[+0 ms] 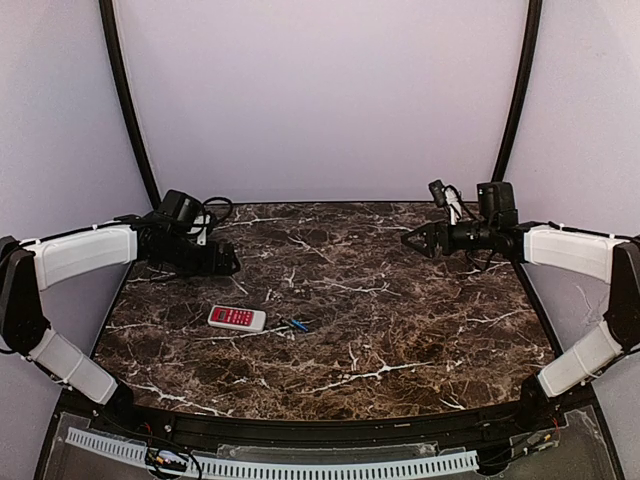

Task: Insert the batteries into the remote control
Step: Adjust the remote control at the center of the board.

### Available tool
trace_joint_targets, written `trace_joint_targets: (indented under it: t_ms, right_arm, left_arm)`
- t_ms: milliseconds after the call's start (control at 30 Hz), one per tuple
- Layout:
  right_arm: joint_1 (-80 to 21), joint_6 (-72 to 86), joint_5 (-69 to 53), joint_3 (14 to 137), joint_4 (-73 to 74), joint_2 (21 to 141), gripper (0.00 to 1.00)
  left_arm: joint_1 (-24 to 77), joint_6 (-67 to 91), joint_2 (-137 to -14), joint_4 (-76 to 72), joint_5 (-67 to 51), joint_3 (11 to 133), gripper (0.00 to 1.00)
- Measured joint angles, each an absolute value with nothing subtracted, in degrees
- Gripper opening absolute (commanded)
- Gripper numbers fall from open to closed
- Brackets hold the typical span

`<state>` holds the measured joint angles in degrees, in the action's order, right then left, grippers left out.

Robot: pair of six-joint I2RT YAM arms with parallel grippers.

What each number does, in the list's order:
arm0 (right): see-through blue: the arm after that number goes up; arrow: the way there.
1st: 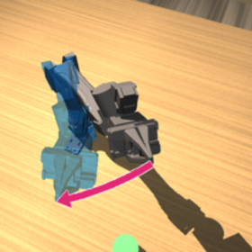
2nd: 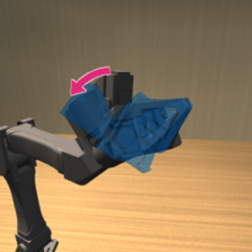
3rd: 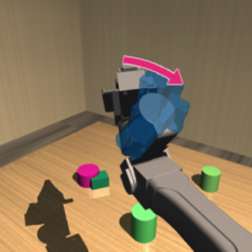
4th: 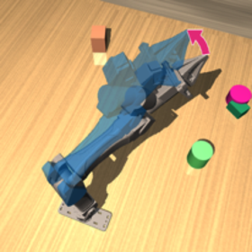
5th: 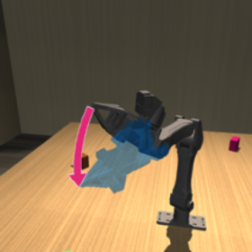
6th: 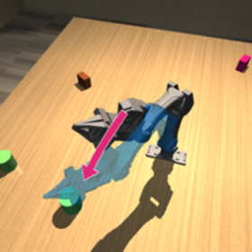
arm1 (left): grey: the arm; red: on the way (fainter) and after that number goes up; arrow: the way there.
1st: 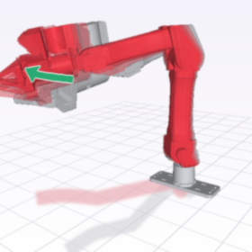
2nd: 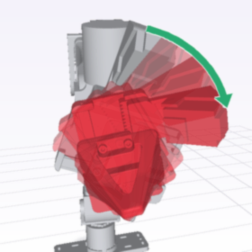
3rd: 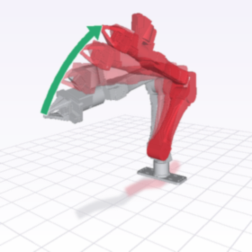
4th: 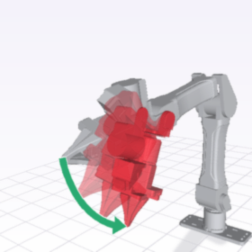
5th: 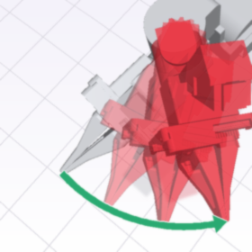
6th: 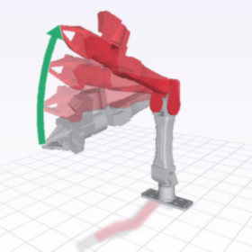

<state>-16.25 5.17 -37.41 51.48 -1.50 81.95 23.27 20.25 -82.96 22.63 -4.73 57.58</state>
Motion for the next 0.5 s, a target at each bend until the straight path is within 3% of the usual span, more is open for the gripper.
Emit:
trace_joint_targets:
  t_ms: [200,500]
  right_arm:
    - [-16.5,4.4,-38.0,51.5,-0.8,82.7,0.99]
    - [-16.5,3.9,-38.4,51.5,-0.3,83.9,0.99]
  left_arm:
    - [24.5,26.7,-80.8,24.8,-3.7,56.1,0.99]
    - [26.3,37.4,-66.8,27.8,-3.4,45.3,0.99]
